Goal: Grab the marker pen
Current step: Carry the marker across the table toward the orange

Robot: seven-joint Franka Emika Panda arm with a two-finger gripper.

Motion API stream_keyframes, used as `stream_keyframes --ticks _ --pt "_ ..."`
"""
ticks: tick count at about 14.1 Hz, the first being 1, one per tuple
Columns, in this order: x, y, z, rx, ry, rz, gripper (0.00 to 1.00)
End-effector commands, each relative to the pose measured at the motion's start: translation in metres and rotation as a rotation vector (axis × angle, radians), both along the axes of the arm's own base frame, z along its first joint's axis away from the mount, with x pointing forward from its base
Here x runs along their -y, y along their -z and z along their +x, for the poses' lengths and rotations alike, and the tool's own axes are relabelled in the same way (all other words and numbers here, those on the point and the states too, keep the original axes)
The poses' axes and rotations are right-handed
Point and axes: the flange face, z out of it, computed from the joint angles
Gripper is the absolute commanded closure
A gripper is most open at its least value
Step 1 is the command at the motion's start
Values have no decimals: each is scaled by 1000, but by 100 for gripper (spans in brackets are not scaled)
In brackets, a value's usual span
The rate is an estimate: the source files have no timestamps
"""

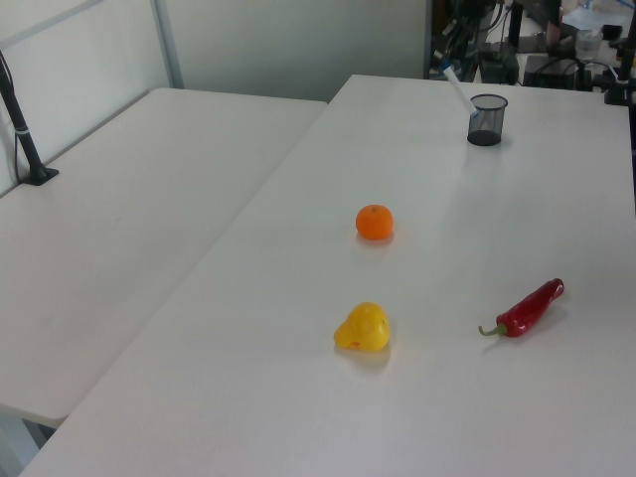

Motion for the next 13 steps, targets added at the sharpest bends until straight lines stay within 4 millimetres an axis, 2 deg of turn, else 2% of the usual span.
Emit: stream_keyframes --ticks 1,2,5,8,10,13 --pt "-57 25 -3 -118 -57 128 100" --pt "-67 28 -3 -135 -68 152 100" --pt "-96 63 3 -214 -114 166 100" --pt "-107 101 12 -266 -140 170 100" --pt "-119 121 16 -296 -164 158 100" --pt "-120 143 23 -297 -181 151 100"
